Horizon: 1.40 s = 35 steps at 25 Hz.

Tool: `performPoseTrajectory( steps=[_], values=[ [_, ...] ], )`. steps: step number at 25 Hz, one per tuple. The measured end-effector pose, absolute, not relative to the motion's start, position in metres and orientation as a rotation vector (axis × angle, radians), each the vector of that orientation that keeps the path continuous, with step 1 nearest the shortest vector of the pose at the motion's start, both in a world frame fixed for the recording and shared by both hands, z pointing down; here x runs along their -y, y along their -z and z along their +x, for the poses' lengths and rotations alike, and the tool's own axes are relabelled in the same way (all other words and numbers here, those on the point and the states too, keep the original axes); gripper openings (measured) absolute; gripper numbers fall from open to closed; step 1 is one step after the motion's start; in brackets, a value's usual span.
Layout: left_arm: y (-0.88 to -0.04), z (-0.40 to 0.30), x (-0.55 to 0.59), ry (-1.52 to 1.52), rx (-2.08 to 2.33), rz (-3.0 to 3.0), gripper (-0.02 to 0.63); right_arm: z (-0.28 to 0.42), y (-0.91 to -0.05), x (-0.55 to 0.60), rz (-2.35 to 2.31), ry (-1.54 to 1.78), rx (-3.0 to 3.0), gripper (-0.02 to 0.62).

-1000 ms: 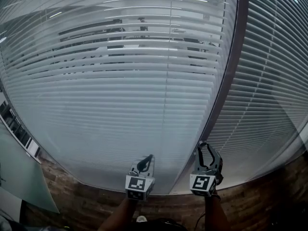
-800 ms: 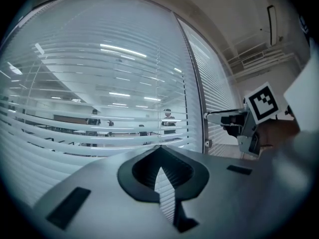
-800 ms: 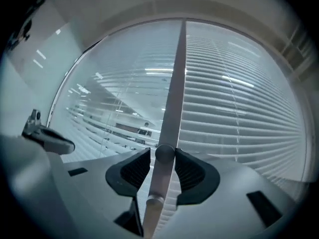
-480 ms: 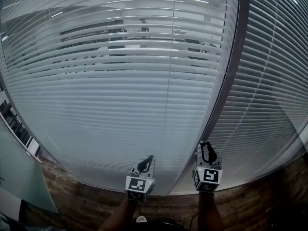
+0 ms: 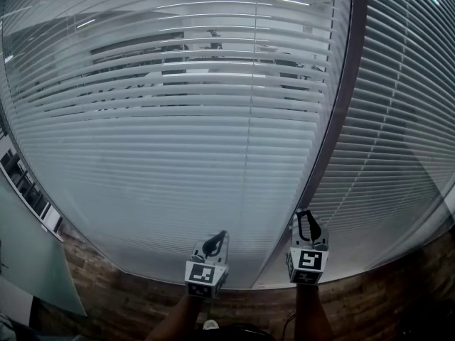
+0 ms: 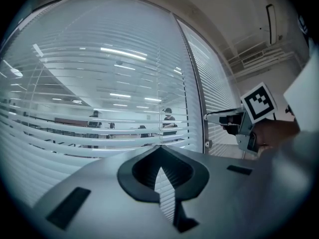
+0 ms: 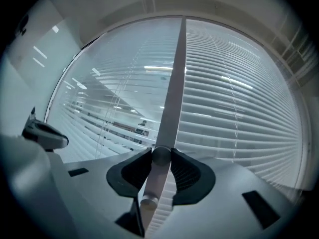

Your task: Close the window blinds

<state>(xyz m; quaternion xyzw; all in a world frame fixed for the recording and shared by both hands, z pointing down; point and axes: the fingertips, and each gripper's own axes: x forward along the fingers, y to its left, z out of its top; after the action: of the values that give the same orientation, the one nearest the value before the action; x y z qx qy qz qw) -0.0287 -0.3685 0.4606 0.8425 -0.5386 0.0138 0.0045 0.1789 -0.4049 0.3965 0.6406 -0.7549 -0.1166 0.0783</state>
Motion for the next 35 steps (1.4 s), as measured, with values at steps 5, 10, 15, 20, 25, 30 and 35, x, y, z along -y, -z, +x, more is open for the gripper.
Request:
performPoseTrajectory(
  steps=[5, 10, 15, 20, 25, 30, 35],
  values=[
    [-0.458, -0.019, 0.364, -0.084, 1.671, 2.665, 0.000, 0.167, -0.398, 0.402, 1.698, 0.711, 1.880, 0.124],
    [-0.453, -0.011, 0.364, -0.110, 1.636, 2.683, 0.000, 0.165, -0.403, 0.403, 1.516, 0.956, 1.615, 0.124],
    [-0.457, -0.009, 0.363, -0.092, 1.632, 2.679, 0.000, 0.163, -0.408, 0.403, 1.288, 1.167, 1.401, 0.124],
    [-0.458, -0.007, 0.365, -0.087, 1.630, 2.679, 0.000, 0.163, -0.410, 0.404, 1.189, 1.243, 1.265, 0.124],
    [-0.459, -0.004, 0.367, -0.086, 1.624, 2.672, 0.000, 0.162, -0.409, 0.404, 1.269, 1.198, 1.307, 0.126],
    [-0.461, -0.001, 0.368, -0.077, 1.624, 2.666, 0.000, 0.163, -0.404, 0.400, 1.433, 1.065, 1.544, 0.126],
    [-0.463, -0.003, 0.368, -0.083, 1.630, 2.661, 0.000, 0.170, -0.397, 0.397, 1.663, 0.663, 2.088, 0.132]
  ],
)
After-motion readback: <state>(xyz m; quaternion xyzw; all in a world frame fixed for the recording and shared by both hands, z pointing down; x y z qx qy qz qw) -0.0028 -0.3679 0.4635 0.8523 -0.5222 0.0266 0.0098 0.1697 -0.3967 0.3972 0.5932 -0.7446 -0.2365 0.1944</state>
